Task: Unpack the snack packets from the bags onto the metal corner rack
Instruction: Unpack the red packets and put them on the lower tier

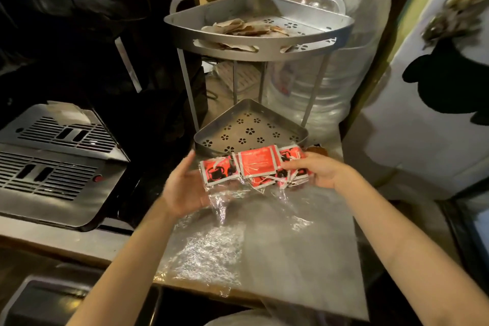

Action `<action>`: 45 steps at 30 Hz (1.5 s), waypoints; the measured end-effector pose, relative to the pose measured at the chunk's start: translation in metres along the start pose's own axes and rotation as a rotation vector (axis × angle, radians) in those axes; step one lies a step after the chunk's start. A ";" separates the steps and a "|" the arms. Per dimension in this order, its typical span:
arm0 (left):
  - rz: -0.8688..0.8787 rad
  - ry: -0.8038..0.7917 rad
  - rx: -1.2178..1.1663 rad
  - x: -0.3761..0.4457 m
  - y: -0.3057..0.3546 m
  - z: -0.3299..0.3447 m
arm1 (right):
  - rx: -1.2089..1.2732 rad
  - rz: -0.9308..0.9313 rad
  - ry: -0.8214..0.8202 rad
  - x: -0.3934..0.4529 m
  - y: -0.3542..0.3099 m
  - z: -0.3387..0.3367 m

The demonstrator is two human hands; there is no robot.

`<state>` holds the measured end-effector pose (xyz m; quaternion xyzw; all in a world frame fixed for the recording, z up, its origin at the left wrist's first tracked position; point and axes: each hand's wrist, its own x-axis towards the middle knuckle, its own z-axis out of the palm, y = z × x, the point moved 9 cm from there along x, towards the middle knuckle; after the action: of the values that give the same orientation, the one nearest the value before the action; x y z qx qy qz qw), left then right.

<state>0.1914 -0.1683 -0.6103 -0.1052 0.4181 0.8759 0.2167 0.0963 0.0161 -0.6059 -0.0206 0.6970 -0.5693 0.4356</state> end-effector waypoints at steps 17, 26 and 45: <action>-0.030 0.036 0.237 0.043 0.036 0.074 | 0.098 -0.244 0.233 -0.038 -0.037 -0.024; 0.471 0.024 0.737 0.015 0.131 0.134 | -0.089 -0.588 0.246 -0.091 -0.130 -0.016; 1.022 0.068 1.264 -0.031 0.177 0.164 | -0.073 -0.956 0.427 -0.098 -0.156 -0.004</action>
<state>0.1355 -0.1485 -0.3742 0.2142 0.8363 0.4614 -0.2046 0.0814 0.0156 -0.4223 -0.2349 0.7026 -0.6712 -0.0256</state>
